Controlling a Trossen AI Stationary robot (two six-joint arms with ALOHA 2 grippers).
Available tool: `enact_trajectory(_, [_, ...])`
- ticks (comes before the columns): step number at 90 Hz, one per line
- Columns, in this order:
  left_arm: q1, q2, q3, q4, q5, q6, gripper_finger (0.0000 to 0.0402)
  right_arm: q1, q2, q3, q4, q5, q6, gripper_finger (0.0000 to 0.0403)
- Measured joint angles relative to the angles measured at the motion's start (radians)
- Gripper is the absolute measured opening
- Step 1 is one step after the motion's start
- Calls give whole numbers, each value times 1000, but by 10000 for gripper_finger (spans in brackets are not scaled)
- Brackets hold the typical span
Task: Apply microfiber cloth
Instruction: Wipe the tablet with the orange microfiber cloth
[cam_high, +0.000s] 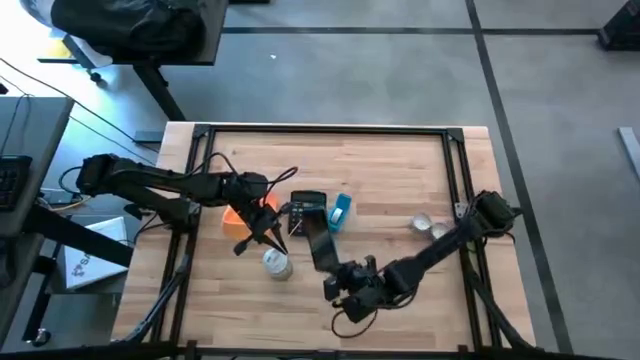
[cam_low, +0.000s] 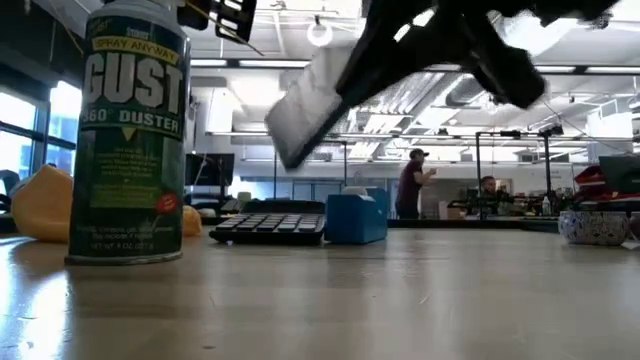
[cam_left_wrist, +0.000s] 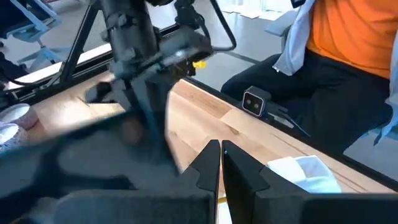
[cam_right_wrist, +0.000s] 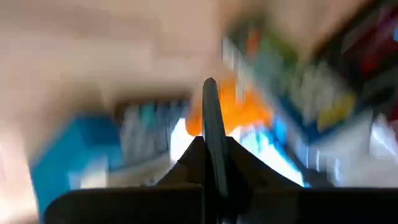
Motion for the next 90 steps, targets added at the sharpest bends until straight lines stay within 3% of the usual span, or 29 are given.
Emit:
enact_trajectory(11, [1,0,-1,17,-4,-13,0,-5,0,0,9,195,11,0])
enact_trajectory(44, [-2,-74,45,14,-1,-22,0,-100,-3,2,-167,264,401,0])
enact_trajectory(67, [13,-236,46,-115,-22,-49,0,-133,-14,2,-219,158,945,0])
enact_trajectory(90, [6,-291,46,-206,-84,-103,0,-110,-150,3,-329,67,1502,0])
